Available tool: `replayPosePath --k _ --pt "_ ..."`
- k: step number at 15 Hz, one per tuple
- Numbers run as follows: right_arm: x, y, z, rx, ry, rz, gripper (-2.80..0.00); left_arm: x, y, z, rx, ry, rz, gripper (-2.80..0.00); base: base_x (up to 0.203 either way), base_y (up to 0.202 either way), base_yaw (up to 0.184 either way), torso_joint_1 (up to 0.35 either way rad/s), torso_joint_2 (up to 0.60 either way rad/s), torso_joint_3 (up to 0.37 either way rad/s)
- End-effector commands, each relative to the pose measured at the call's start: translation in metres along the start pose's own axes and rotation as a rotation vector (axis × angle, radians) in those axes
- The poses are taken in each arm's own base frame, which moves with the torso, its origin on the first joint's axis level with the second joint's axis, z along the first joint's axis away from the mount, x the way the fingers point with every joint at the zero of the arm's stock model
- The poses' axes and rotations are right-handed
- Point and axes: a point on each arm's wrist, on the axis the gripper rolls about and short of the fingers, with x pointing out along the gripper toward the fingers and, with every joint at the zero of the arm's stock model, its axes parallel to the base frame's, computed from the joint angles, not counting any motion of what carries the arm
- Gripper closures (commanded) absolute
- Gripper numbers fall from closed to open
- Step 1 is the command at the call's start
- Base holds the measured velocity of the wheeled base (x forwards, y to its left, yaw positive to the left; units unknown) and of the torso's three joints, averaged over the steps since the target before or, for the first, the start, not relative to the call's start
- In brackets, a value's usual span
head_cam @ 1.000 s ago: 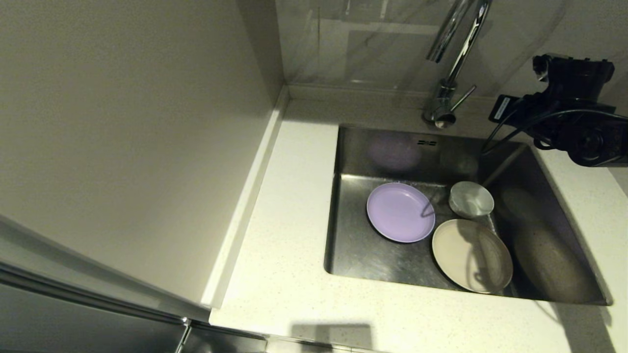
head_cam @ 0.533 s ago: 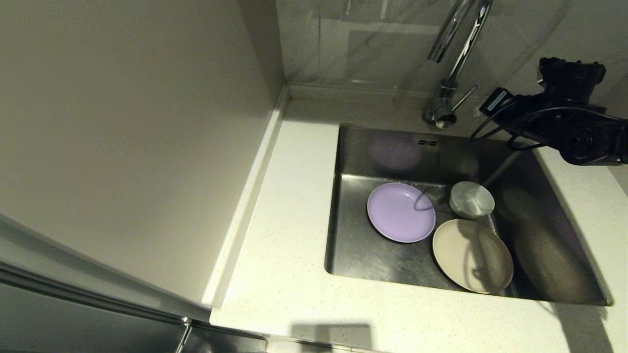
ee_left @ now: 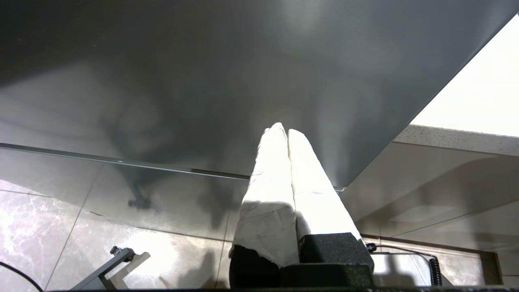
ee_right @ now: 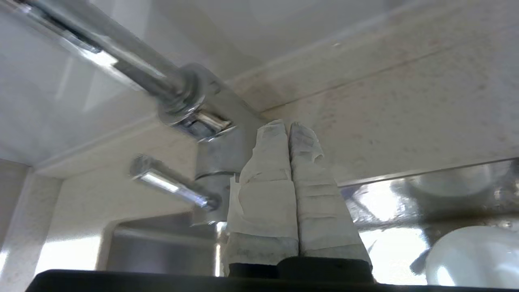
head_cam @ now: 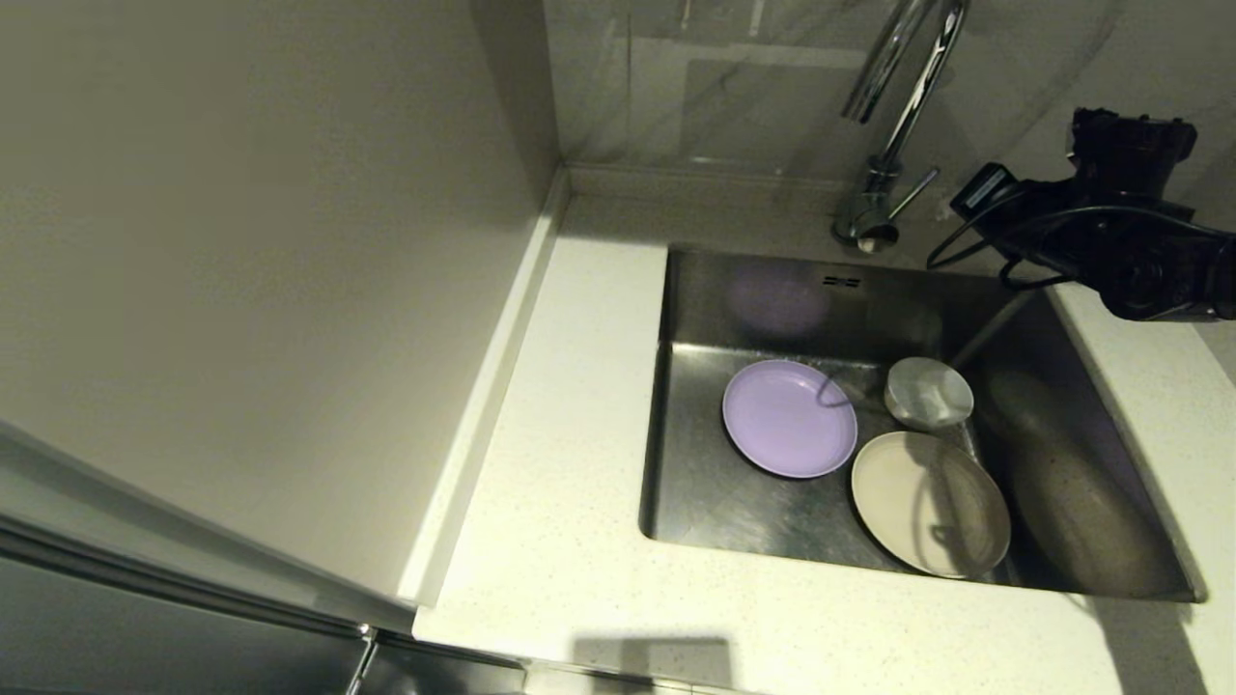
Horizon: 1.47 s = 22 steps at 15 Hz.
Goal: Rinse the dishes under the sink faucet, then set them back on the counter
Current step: Turn on the faucet
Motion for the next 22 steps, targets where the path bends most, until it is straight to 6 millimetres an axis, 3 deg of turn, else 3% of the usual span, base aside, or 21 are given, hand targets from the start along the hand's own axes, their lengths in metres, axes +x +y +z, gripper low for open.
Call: replayPosePath --k 1,4,10,22 --pt "0.005 -0.003 0.001 -0.004 -0.025 -0.005 0.00 0.000 0.000 0.000 -0.001 -0.002 0.001 0.00 0.000 0.000 0.000 0.000 0.00 0.000" --pt "0.014 -0.003 0.003 -0.003 -0.101 0.041 0.00 0.000 0.000 0.000 -0.001 -0.002 0.001 0.00 0.000 0.000 0.000 0.000 0.00 0.000" --pt "0.019 0.001 -0.002 0.042 -0.085 0.163 0.00 0.000 0.000 0.000 -0.001 -0.002 0.001 0.00 0.000 0.000 0.000 0.000 0.00 0.000" --pt "0.020 0.015 -0.016 0.078 0.094 0.393 0.00 0.000 0.000 0.000 -0.001 -0.002 0.001 0.00 0.000 0.000 0.000 0.000 0.00 0.000"
